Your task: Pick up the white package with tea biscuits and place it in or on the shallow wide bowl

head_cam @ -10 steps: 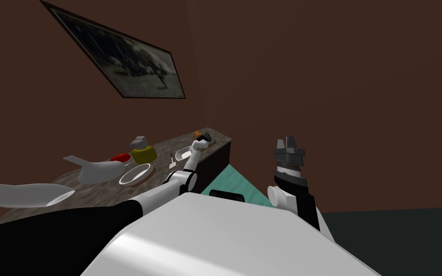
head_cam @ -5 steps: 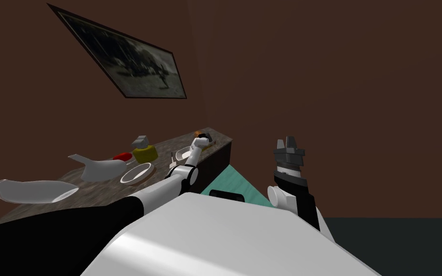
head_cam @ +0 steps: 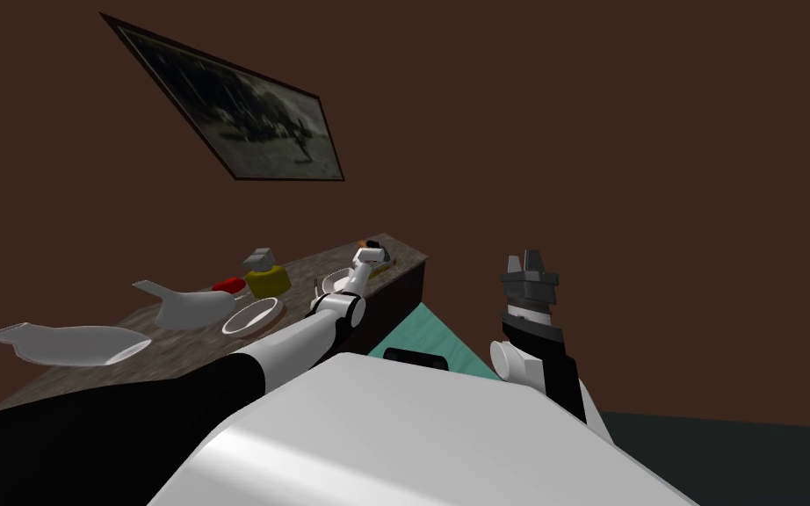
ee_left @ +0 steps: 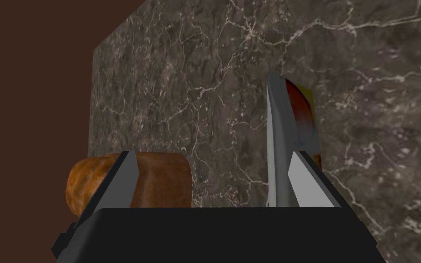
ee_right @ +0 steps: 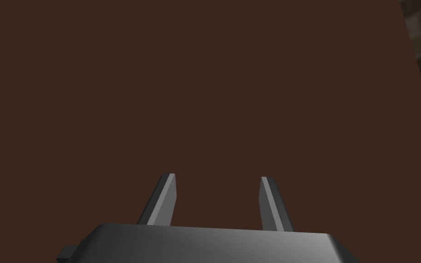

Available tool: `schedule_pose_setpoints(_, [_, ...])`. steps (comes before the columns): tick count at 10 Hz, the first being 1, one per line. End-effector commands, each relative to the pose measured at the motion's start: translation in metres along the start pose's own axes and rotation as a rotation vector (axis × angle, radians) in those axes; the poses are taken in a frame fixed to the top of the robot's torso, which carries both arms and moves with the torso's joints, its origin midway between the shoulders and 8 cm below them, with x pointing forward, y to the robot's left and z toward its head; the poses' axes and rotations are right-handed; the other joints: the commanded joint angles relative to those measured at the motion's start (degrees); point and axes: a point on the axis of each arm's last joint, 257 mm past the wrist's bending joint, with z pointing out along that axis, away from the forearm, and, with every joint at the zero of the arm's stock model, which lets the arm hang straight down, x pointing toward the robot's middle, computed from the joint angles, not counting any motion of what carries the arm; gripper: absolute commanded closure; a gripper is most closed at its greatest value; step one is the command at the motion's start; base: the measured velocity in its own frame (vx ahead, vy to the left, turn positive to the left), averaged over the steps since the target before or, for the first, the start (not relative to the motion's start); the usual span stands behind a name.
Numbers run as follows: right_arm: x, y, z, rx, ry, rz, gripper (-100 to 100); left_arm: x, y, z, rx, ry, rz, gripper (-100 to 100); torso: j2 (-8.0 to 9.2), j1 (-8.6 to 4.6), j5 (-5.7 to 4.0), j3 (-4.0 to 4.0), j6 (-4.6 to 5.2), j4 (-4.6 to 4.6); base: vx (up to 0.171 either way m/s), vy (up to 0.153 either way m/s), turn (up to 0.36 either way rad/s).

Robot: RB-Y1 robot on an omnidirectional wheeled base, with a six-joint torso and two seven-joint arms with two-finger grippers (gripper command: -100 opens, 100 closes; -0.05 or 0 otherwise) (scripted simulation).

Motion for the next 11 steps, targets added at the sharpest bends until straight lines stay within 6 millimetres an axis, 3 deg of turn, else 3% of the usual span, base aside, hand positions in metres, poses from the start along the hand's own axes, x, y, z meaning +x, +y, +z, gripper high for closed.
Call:
schedule_pose_setpoints(1, [0.000, 0.000, 0.000, 0.000, 0.000, 0.000, 0, 0.003, 0.001, 0.001, -0.044, -0.024, -0.016, -100, 0.00, 0.00, 0.00, 0.00, 0.00, 0.00, 0.015, -0.011, 0.085])
schedule_pose_setpoints(7, [0.000, 0.000, 0.000, 0.000, 0.000, 0.000, 0, -0.010, 0.032, 0.005, -0.199, -0.117, -0.047, -100, -0.02, 0.01, 0.00, 0.00, -0.02, 0.01, 0.025, -0.013, 0.060])
schedule_pose_setpoints(8, [0.000, 0.000, 0.000, 0.000, 0.000, 0.000, 0, -0.003, 0.028, 0.000, -0.227, -0.132, -0.058, -100, -0.02, 0.00, 0.00, -0.01, -0.01, 0.00, 0.035, -0.017, 0.101])
schedule_pose_setpoints(9, [0.000, 0.000, 0.000, 0.000, 0.000, 0.000, 0, -0.011, 0.041, 0.003, -0.255, -0.151, -0.060, -100, -0.05, -0.01, -0.01, -0.02, -0.02, 0.00, 0.031, -0.016, 0.050])
schedule_pose_setpoints(11, [0.000, 0.000, 0.000, 0.000, 0.000, 0.000, 0, -0.007, 0.039, -0.002, -0.286, -0.169, -0.069, -100, 0.02, 0.01, 0.00, 0.01, 0.00, 0.00, 0.015, -0.008, 0.045])
